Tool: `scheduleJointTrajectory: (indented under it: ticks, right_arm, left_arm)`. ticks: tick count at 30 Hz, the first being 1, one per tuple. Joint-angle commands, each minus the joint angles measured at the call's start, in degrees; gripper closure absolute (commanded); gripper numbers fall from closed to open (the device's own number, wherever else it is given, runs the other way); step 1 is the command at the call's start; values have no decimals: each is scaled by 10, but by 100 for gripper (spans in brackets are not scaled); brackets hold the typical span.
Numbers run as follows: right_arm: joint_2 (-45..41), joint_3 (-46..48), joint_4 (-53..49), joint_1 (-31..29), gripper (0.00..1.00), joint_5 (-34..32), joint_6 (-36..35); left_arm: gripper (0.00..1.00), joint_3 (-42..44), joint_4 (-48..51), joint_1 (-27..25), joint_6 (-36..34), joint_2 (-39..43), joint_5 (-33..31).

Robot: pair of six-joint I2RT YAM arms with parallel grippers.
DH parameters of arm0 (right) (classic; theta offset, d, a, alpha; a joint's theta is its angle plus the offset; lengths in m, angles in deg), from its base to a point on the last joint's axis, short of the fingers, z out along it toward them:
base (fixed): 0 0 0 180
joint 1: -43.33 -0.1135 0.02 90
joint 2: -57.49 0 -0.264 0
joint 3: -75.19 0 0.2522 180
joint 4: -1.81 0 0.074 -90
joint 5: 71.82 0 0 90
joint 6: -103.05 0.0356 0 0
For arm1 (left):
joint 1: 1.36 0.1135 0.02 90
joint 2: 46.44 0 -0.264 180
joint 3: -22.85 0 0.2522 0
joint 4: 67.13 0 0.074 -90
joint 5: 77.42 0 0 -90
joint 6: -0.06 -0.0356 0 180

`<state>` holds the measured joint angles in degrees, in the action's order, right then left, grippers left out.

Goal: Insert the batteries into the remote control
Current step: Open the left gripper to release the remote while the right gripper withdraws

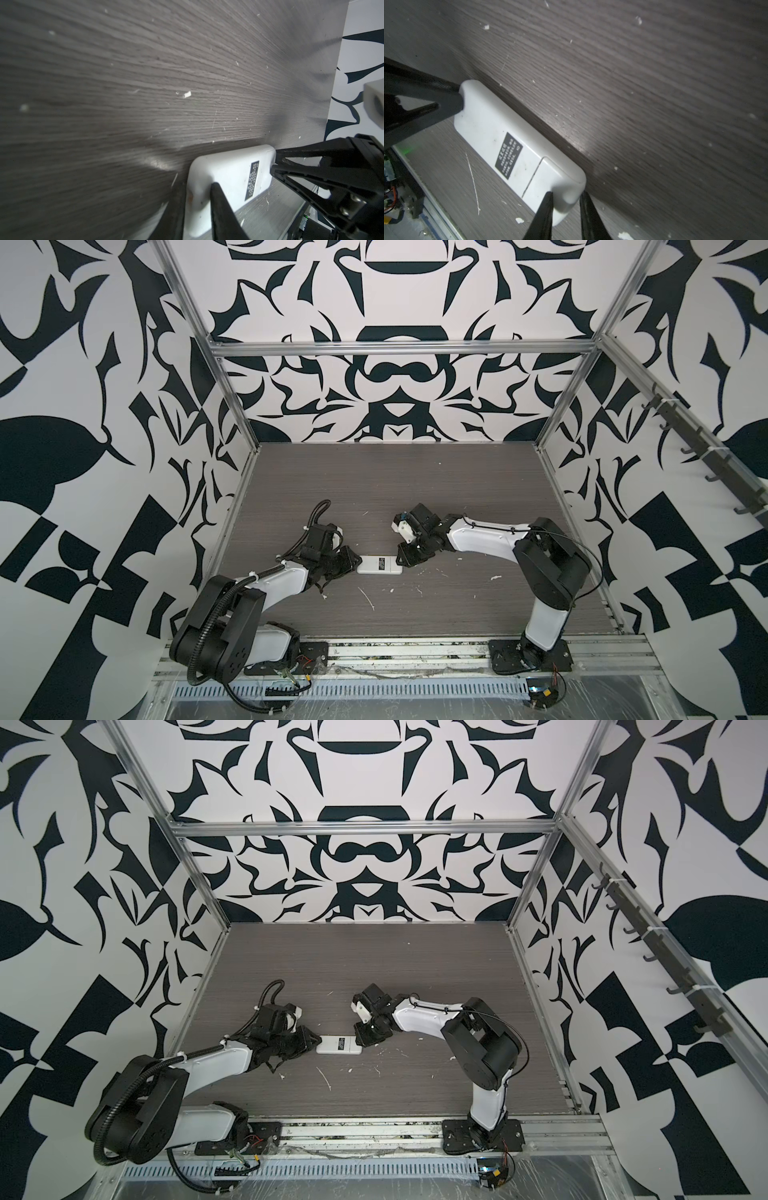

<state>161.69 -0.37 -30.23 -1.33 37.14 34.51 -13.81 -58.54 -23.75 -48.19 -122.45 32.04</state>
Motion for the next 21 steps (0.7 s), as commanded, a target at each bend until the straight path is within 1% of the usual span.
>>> scheduleJointTrajectory:
  ticks: [1,10,16,21]
  right_arm:
    - [16,1,-12,-16,76,-20,-7]
    - [15,8,21,-38,76,-22,24]
    - [26,-7,28,-53,76,-19,33]
    - [24,-9,35,-61,76,-20,41]
  left_arm:
    - [75,22,28,2,1,2,-7]
    - [77,49,13,-4,29,23,-4]
    - [76,48,3,-45,42,18,-18]
    - [77,49,-5,-51,53,15,-20]
